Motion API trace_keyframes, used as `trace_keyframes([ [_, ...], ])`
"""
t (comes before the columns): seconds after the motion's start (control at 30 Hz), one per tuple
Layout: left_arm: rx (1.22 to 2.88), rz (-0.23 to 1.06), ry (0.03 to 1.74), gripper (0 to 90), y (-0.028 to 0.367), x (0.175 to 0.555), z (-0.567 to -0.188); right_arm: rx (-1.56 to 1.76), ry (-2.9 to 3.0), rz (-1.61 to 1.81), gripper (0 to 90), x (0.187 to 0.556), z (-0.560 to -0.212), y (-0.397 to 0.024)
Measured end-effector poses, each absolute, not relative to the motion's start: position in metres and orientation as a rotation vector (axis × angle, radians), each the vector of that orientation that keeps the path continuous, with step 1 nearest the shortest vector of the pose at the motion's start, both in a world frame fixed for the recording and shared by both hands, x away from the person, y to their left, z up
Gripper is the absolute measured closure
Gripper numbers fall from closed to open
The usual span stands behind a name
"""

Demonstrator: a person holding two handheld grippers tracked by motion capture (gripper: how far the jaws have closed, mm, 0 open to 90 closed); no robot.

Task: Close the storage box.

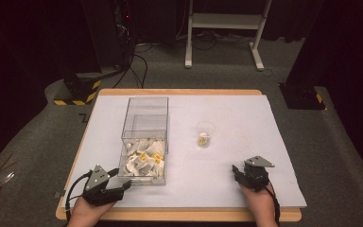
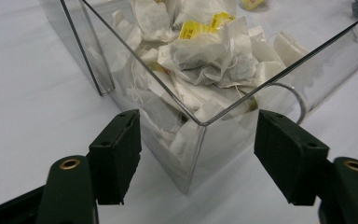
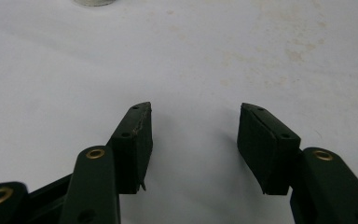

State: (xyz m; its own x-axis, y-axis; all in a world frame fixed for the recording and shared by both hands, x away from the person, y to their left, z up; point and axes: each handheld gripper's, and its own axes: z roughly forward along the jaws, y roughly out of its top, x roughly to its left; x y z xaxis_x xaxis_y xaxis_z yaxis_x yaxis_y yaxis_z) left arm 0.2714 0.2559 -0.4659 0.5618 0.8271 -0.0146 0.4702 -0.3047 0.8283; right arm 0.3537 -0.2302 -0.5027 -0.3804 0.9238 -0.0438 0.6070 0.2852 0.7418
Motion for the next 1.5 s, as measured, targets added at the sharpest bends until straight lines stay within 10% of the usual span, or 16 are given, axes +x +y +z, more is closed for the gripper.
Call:
trace_keyframes([
  [1.5, 1.794, 0.662, 1.106, 43.8, 0.2533, 0.2789, -0.4681, 1.382, 2.082, 0.875, 34.0, 0.3551, -0.5031, -0.2306],
])
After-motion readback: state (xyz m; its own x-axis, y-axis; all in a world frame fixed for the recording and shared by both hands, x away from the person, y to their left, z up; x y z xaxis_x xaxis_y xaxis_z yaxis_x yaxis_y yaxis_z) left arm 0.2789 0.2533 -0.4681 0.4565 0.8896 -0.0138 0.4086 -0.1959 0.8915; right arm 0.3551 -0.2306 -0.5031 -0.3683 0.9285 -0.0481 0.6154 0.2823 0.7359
